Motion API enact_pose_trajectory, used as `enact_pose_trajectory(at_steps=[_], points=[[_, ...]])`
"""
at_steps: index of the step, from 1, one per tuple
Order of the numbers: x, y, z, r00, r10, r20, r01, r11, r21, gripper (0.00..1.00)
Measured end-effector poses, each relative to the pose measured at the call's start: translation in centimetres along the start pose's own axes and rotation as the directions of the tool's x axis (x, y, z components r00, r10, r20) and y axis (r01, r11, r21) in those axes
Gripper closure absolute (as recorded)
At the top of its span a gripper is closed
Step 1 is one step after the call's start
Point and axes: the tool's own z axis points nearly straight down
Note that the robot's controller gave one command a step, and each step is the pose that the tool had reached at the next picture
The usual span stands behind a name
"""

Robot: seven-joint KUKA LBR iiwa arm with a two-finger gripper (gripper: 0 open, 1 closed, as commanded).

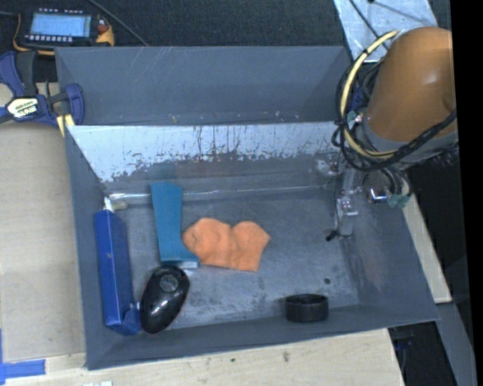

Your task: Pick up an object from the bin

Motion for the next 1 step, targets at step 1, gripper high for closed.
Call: enact_pose_trajectory(at_steps=[1], points=[[-0.16,0.03,-0.47,1.0,-0.001,0.009,0.001,1.0,0.001,0.0]])
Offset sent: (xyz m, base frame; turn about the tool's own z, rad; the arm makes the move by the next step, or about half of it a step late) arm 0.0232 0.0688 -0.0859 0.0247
